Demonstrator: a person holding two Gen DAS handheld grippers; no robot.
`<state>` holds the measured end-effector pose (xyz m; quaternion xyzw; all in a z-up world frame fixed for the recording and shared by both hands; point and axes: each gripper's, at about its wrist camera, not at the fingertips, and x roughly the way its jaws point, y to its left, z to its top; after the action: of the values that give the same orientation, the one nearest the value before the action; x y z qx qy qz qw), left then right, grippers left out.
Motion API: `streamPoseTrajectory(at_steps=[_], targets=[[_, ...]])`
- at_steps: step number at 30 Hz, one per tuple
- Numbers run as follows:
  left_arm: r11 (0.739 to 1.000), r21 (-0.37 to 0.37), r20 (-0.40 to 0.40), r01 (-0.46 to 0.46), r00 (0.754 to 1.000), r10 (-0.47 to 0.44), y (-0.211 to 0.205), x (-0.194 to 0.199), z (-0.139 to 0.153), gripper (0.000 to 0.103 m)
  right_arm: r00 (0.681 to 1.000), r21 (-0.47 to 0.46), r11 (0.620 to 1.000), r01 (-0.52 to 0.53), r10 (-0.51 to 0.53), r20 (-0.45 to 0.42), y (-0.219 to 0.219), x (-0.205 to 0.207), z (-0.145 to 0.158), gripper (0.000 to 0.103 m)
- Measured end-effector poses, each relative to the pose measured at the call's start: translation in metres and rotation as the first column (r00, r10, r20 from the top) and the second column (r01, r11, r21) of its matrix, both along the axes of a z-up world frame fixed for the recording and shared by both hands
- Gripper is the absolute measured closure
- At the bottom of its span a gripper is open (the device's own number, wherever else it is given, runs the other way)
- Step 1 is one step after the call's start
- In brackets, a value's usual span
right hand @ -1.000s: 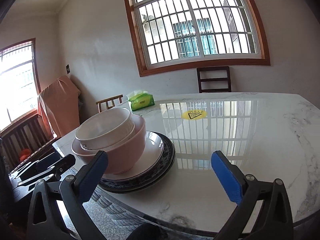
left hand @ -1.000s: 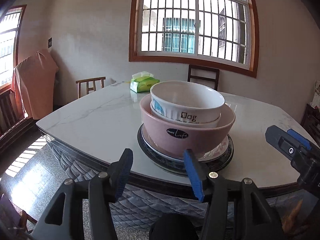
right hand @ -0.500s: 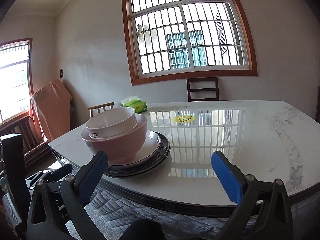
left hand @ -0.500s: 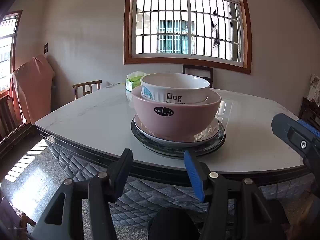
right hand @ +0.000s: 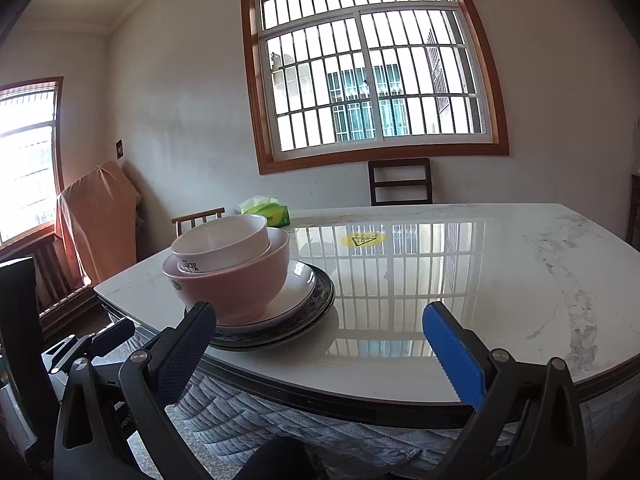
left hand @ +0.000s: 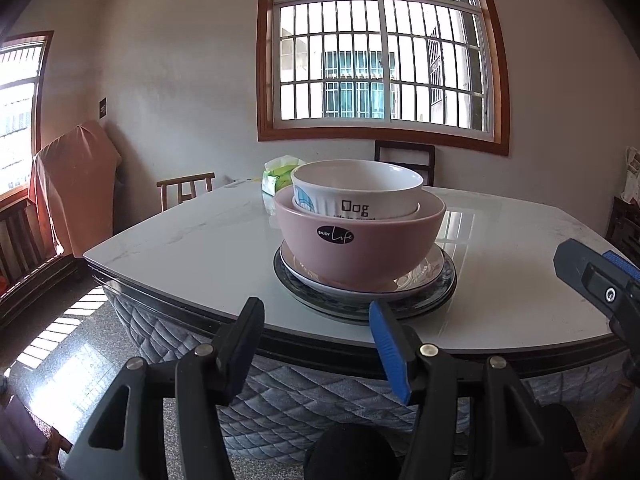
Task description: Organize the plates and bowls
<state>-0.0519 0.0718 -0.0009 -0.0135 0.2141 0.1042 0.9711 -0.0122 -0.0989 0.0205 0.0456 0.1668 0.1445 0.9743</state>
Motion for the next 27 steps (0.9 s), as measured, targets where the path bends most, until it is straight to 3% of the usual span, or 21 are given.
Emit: streamPoseTrajectory(at_steps=[6, 9, 16, 19, 27], targets=[[1.0, -0.001, 0.017, 0.002, 1.0, -0.002, -0.001, -0.006, 0.004, 0.047, 1.0, -0.007, 1.0, -0.011, 0.011, 0.005, 0.001, -0.003, -0.001, 0.0], [1.0, 0.006, 0.025, 0.01, 1.0, -0.011, -0.003, -0.008, 0.006, 0.034, 1.0, -0.017, 1.0, -0.014, 0.015, 0.022, 0.002, -0.006, 0.0, 0.0], [0.999, 0.036, 0.079, 0.0, 0.997, -0.003, -0.008, -0.02, 0.013, 0.032, 1.0, -0.015, 1.0, -0.012, 0.012, 0.019, 0.002, -0.008, 0.0, 0.0], [0.999, 0.038, 0.095, -0.002, 0.995, -0.002, -0.01, -0.023, 0.015, 0.025, 1.0, -0.008, 1.0, -0.009, 0.009, 0.021, 0.0, -0.009, 0.002, 0.0], [1.0, 0.022, 0.074, 0.002, 0.997, -0.004, -0.008, -0.021, 0.014, 0.024, 1.0, -0.013, 1.0, -0.015, 0.015, 0.013, 0.001, -0.01, 0.002, 0.0]])
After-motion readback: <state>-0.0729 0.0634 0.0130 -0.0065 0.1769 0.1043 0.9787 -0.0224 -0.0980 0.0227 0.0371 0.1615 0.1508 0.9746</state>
